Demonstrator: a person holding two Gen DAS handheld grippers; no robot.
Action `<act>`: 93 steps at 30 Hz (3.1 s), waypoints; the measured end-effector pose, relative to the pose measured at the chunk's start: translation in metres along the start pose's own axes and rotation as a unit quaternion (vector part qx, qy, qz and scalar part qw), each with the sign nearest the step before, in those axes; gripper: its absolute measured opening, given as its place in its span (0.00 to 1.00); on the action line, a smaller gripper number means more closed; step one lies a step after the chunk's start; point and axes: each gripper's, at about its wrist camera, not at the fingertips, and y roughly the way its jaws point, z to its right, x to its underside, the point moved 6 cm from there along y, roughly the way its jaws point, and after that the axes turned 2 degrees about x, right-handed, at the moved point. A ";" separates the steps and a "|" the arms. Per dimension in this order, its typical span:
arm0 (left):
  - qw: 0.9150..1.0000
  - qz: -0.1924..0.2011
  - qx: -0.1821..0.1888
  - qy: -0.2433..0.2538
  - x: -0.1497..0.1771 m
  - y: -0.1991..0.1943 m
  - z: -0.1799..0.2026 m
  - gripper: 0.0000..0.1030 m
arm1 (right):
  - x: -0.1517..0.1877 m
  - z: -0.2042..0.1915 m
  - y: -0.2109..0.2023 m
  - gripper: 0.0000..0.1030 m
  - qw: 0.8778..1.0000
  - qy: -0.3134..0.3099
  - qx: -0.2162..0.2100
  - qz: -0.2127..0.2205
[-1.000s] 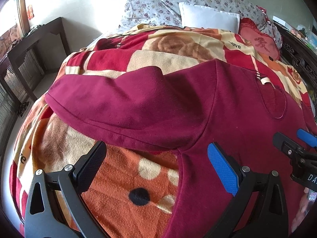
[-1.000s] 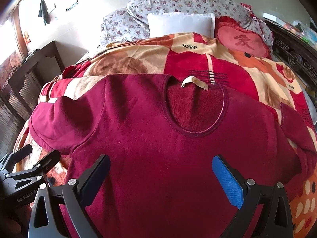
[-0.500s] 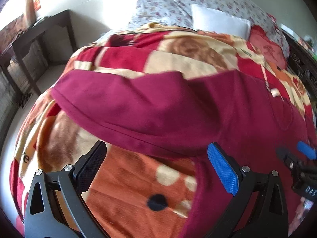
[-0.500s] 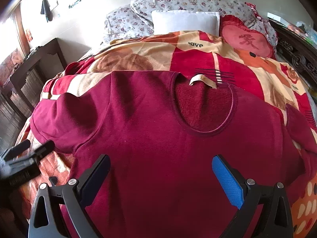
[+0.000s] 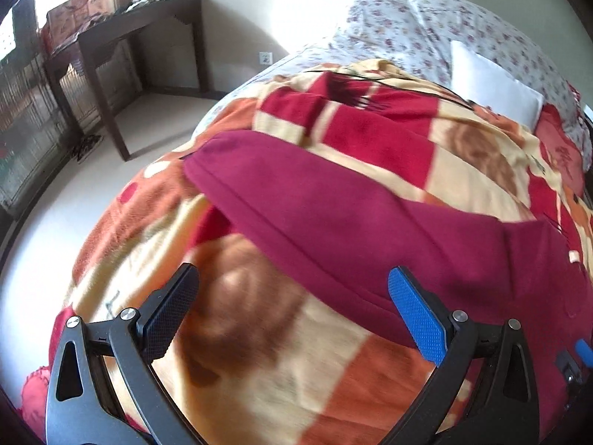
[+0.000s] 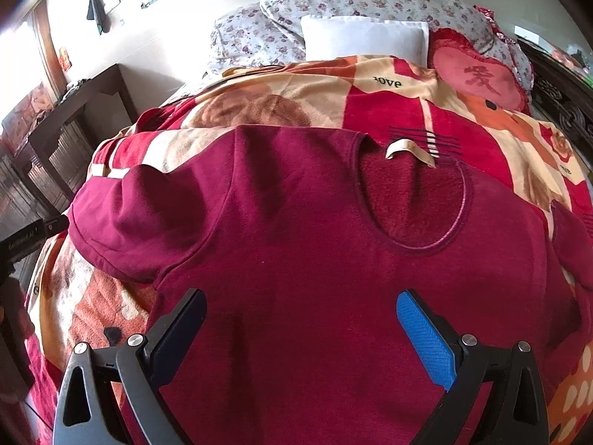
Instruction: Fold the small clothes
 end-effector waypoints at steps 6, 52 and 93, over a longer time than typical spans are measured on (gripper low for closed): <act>0.998 -0.009 0.015 -0.052 -0.024 0.016 -0.046 0.99 | 0.002 -0.005 0.004 0.99 1.000 -0.001 -0.007 -0.007; 0.937 -0.041 0.331 0.104 0.040 -0.082 0.247 0.08 | 0.018 0.109 -0.044 0.99 0.993 0.113 0.011 0.021; 0.966 -0.046 0.232 0.102 0.090 -0.060 0.146 0.58 | 0.022 0.118 -0.032 0.05 0.999 0.037 -0.006 0.040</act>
